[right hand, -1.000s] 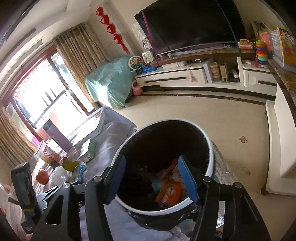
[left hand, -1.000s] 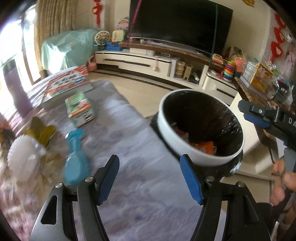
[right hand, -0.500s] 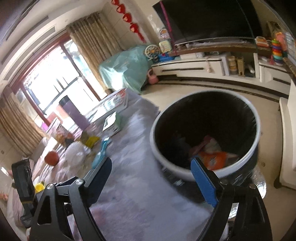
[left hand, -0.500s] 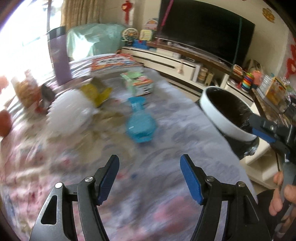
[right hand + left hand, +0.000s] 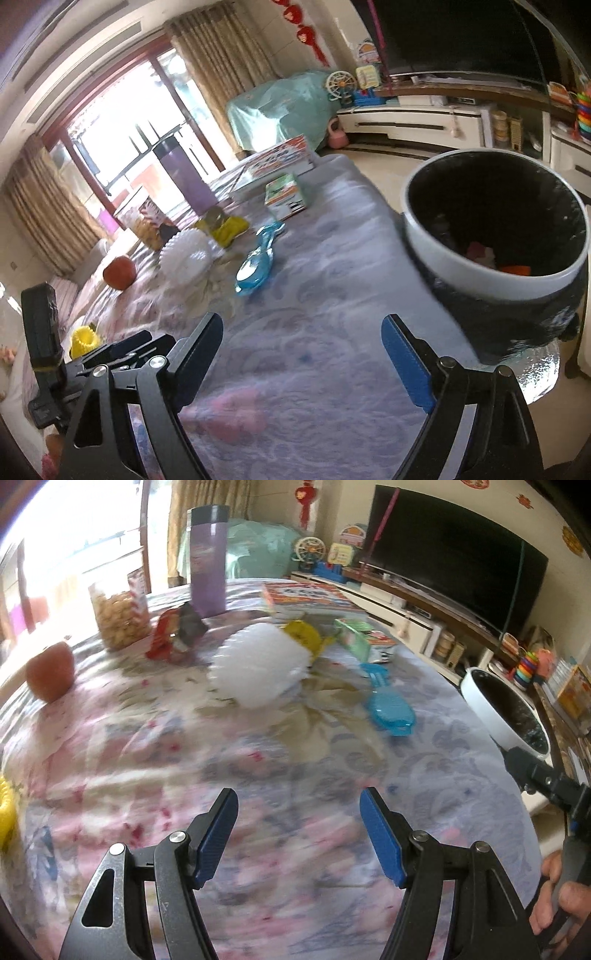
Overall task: Collect trash
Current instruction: 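Move both tools back over the table toward the foam net and blue bottle, then grasp the white foam net with the left tool while the right tool grasps the blue bottle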
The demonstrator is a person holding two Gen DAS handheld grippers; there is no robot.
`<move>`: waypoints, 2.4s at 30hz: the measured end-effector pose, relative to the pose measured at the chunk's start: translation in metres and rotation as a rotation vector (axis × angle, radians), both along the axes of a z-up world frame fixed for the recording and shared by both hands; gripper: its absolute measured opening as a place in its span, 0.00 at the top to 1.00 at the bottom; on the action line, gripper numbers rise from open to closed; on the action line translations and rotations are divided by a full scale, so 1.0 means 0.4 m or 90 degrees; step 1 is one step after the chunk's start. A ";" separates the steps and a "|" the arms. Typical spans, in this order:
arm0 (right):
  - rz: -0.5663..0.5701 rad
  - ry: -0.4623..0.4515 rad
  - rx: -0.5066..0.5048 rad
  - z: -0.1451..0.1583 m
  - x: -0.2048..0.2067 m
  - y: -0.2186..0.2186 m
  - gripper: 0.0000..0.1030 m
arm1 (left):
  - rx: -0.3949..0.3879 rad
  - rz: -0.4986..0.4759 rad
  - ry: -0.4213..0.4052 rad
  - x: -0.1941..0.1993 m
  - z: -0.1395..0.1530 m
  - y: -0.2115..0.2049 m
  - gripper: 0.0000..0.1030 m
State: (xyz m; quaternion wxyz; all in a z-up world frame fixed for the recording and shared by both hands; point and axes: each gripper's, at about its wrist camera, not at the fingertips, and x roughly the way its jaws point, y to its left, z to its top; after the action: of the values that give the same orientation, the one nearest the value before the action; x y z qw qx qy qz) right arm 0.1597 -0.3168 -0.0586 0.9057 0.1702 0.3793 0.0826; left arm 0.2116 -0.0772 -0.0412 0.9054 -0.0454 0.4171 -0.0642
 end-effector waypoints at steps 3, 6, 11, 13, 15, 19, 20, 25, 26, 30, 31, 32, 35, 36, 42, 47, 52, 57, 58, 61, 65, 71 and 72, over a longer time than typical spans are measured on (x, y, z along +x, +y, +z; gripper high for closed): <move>0.012 0.000 -0.015 -0.008 0.004 0.035 0.14 | -0.005 0.010 0.001 0.007 0.000 0.025 0.34; 0.020 -0.004 -0.030 -0.015 0.011 0.062 0.14 | -0.009 0.017 0.001 0.019 -0.005 0.051 0.34; 0.037 0.000 -0.034 -0.025 0.036 0.099 0.14 | -0.001 0.025 0.001 0.049 -0.014 0.083 0.33; 0.043 0.001 -0.033 -0.030 0.045 0.109 0.15 | 0.000 0.025 0.002 0.066 -0.019 0.096 0.33; 0.046 0.004 -0.033 -0.034 0.059 0.118 0.15 | -0.001 0.020 0.003 0.087 -0.021 0.104 0.33; 0.051 0.011 -0.028 -0.043 0.096 0.131 0.18 | 0.012 0.010 0.007 0.139 -0.026 0.112 0.29; 0.052 0.011 -0.031 -0.043 0.107 0.136 0.18 | 0.012 0.008 0.007 0.149 -0.028 0.113 0.29; 0.063 0.012 -0.043 -0.045 0.154 0.155 0.21 | 0.021 -0.006 -0.004 0.212 -0.031 0.113 0.28; 0.065 0.013 -0.046 -0.046 0.165 0.159 0.22 | 0.026 -0.008 -0.006 0.223 -0.032 0.111 0.27; 0.072 0.023 -0.060 -0.055 0.203 0.170 0.27 | 0.038 -0.006 -0.012 0.264 -0.043 0.107 0.27; 0.073 0.027 -0.066 -0.059 0.212 0.171 0.29 | 0.038 -0.004 -0.013 0.276 -0.047 0.107 0.27; 0.074 0.031 -0.069 -0.064 0.219 0.172 0.30 | 0.034 -0.003 -0.015 0.286 -0.051 0.108 0.27; 0.076 0.039 -0.076 -0.076 0.237 0.177 0.35 | 0.029 -0.004 -0.018 0.307 -0.067 0.104 0.28; 0.078 0.042 -0.078 -0.080 0.241 0.179 0.37 | 0.027 -0.006 -0.018 0.310 -0.070 0.102 0.32; 0.078 0.049 -0.095 -0.089 0.247 0.191 0.49 | 0.004 -0.028 -0.001 0.336 -0.105 0.094 0.74; 0.062 0.050 -0.088 -0.092 0.241 0.183 0.56 | -0.043 -0.025 -0.005 0.340 -0.110 0.124 0.79; 0.053 0.052 -0.098 -0.091 0.238 0.185 0.58 | -0.061 -0.015 -0.021 0.331 -0.104 0.144 0.53; 0.052 0.057 -0.129 -0.090 0.240 0.201 0.58 | -0.048 -0.025 -0.040 0.321 -0.088 0.143 0.31; 0.050 0.058 -0.136 -0.090 0.241 0.205 0.58 | -0.038 -0.025 -0.034 0.332 -0.090 0.141 0.29; 0.044 0.058 -0.137 -0.089 0.241 0.203 0.58 | -0.029 -0.028 -0.025 0.364 -0.097 0.142 0.29; 0.026 0.058 -0.121 -0.089 0.234 0.189 0.63 | -0.058 -0.033 -0.018 0.413 -0.109 0.149 0.33; 0.015 0.053 -0.099 -0.089 0.227 0.178 0.64 | -0.103 -0.065 -0.004 0.454 -0.138 0.155 0.88; 0.013 0.052 -0.093 -0.089 0.226 0.175 0.64 | -0.105 -0.068 -0.007 0.455 -0.137 0.157 0.90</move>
State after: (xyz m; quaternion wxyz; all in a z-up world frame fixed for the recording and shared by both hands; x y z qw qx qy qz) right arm 0.2499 -0.2466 -0.0943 0.8986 0.1031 0.4226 0.0571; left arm 0.3935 -0.0144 -0.0962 0.8962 -0.0974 0.4072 -0.1471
